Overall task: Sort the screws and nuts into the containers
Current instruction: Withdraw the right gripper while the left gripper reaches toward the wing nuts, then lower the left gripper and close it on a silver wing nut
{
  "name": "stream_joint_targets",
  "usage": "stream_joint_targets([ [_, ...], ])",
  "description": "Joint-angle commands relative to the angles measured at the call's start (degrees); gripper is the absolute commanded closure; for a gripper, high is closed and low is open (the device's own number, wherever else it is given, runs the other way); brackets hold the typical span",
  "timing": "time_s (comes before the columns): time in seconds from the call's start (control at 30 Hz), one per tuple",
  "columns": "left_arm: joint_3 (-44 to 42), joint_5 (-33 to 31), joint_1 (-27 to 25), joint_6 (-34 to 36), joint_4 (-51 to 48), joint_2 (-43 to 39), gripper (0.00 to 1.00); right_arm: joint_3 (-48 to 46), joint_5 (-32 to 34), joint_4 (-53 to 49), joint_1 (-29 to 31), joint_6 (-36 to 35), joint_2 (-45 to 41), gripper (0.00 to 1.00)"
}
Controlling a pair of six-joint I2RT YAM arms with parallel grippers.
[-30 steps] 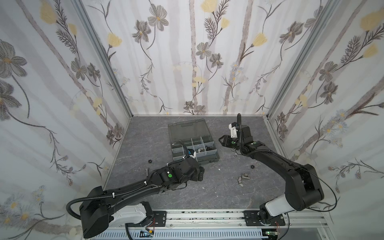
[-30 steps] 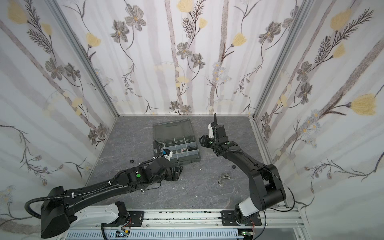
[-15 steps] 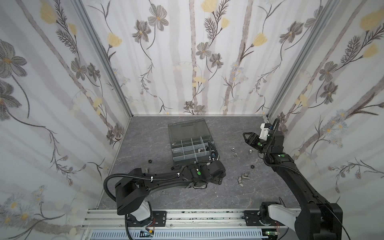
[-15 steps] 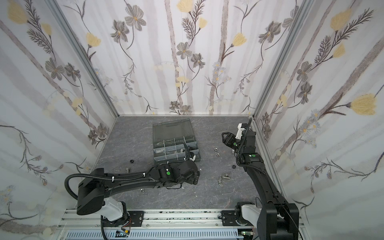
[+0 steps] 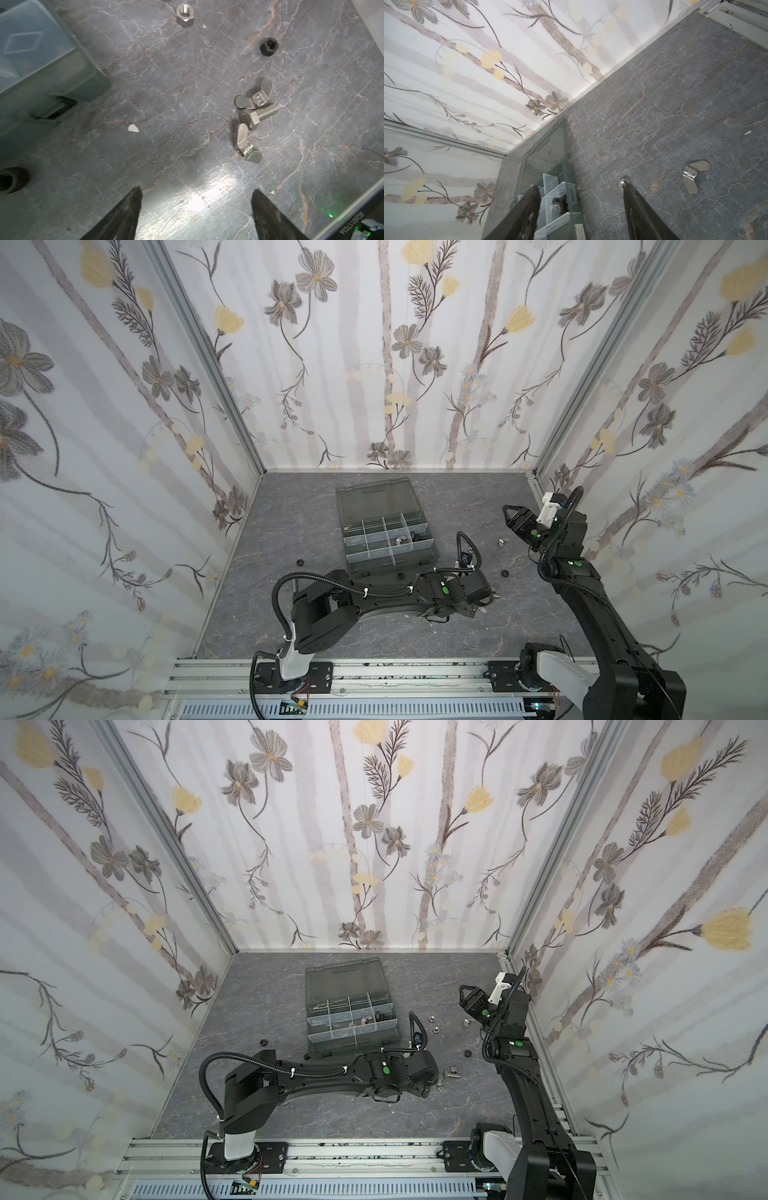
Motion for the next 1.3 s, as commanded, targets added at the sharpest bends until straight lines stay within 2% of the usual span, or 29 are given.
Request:
stream_joint_targets([
  [0.0,3.3,1.0,-0.4,1.2,-1.7,3.0,0.18,-0.6,-0.5,3.3,-0.7,1.1,-1.2,0.36],
  [0.87,19.6,4.4,-0.8,3.5,-6.6,18.5,0.23,-3.7,-3.9,8.7,-1.8,4.0,-2.0,0.42],
  [1.27,15.3,4.2,0.0,3.5,-4.6,17.2,0.46,-4.5,-5.2,9.8,-1.7,4.9,-2.7,0.44],
])
